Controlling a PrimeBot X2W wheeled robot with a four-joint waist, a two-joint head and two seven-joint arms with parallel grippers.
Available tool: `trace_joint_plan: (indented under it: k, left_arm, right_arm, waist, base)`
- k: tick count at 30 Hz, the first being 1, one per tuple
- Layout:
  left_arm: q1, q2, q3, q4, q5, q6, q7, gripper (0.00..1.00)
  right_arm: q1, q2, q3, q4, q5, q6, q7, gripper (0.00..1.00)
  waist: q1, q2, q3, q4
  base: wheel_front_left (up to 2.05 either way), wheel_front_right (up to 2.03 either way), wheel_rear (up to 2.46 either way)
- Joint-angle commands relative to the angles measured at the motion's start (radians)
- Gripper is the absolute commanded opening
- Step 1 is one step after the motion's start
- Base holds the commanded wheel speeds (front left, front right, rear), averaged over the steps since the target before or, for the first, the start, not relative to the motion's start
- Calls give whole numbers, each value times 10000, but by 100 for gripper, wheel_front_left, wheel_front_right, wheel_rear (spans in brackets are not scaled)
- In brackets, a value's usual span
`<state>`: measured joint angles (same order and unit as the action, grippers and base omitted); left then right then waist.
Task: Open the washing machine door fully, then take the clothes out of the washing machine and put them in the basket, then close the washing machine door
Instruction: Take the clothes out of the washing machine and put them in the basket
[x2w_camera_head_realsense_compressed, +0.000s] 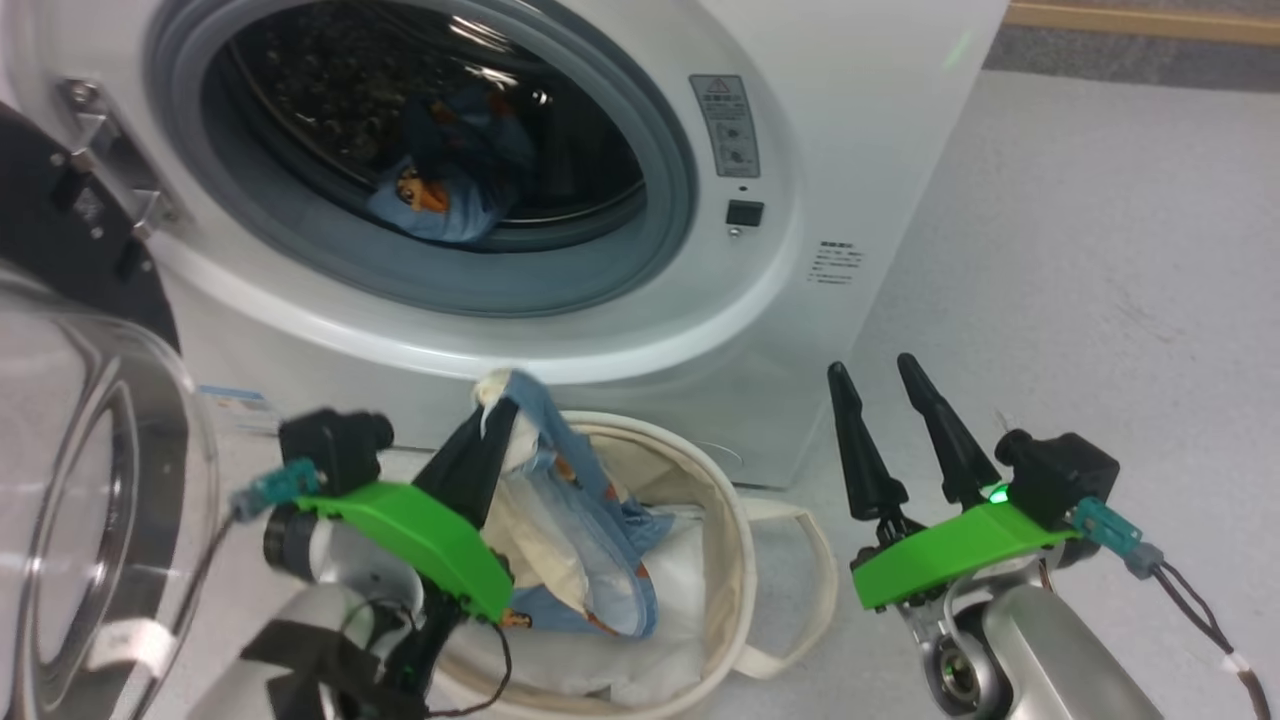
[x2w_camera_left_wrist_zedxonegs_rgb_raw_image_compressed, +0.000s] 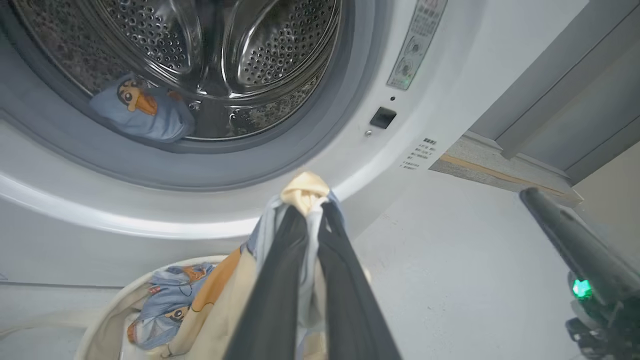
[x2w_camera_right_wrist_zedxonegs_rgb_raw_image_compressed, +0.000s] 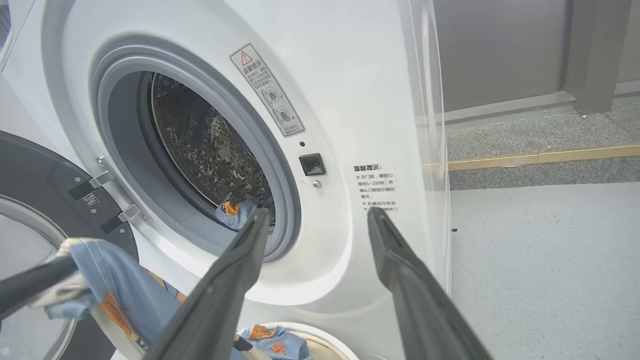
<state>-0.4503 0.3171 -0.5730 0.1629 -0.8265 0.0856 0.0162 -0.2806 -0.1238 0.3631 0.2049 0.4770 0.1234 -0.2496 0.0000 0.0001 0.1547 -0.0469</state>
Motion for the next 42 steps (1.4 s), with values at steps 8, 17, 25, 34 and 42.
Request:
trace_joint_plan:
  k: [8, 17, 25, 34, 42]
  left_arm:
    - [-950, -679, -199, 4347, 752, -996, -1760, 0]
    - [-1933, -1475, -666, 8766, 1003, -1758, -2349, 0]
    - [-2571, -1841, -499, 10503, 836, -1931, -2662, 99]
    - [-2500, -1904, -474, 10729, 782, -2073, -2761, 100]
    - [-2007, -1495, 9, 8146, 1386, -2142, -2777, 100]
  right_arm:
    - [-512, -79, 181, -351, -95, 73, -122, 100]
    - [-760, -36, 107, -364, -125, 73, -122, 100]
    - [-947, 36, 51, -428, -183, 73, -122, 100]
    - [-895, 27, 193, -77, -52, 73, -122, 100]
    - [-748, -25, 327, 171, 47, 73, -122, 100]
  waist:
    - [0, -1, 554, -762]
    - [0, -1, 1356, -1616]
    - [0, -1, 1720, -1951]
    - [0, -1, 1345, -1502]
    - [0, -1, 725, -555]
  base:
    - [0, 0, 0]
    - [0, 0, 0]
    - [0, 0, 0]
    - [0, 0, 0]
    - [0, 0, 0]
